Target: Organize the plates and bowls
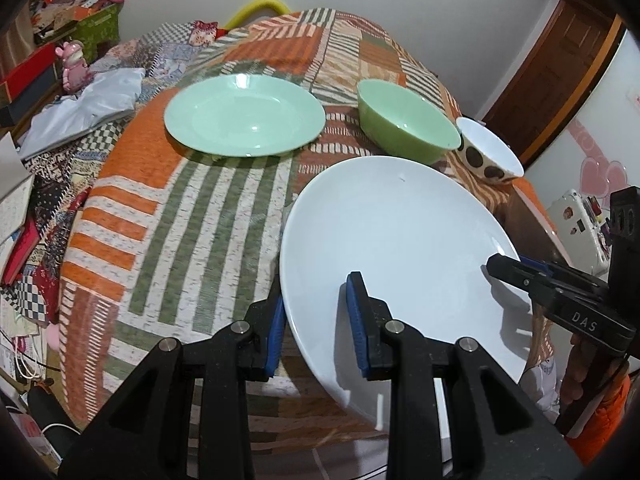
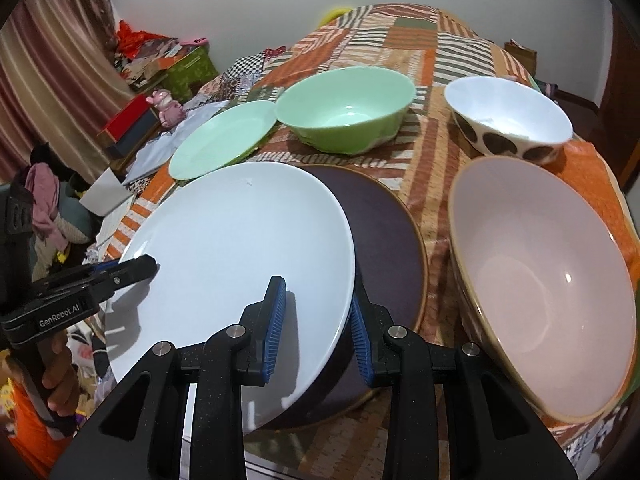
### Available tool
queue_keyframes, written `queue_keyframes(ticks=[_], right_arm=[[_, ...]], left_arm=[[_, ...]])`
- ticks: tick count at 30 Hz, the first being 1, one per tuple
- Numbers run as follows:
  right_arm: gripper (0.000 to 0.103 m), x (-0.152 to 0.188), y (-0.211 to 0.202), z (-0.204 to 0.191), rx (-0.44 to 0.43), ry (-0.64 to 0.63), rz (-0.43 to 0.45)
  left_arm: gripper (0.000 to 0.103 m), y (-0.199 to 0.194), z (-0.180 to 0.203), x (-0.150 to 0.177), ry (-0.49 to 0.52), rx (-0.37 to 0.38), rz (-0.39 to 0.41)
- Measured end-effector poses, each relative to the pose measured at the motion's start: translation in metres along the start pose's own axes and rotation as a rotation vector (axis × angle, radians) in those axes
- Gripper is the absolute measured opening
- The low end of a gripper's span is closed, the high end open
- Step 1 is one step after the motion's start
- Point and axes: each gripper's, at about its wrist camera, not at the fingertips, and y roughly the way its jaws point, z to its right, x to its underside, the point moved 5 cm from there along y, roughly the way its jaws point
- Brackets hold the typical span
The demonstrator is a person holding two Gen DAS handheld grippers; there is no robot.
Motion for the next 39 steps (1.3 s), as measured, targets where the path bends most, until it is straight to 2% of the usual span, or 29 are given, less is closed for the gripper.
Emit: queue_keyframes(ticks=[25,31,39], right_arm=[[0.028,0.008,-0.003,0.018,0.008,0.089,0.028],[0.028,0.009,-0.008,0.021,0.009,0.102,0.047],[0.024,0.010,-0.013,0.025,-0.001,0.106,0.056]], left_arm=[[0.028,0.030,0.008,-0.018,0.026,-0.007,-0.021],[0.028,0.039,0.017,-0.026,0.075,-0.057,-0.010],[0.028,0.046,0.021,-0.030,0.093,-0.071,-0.016]])
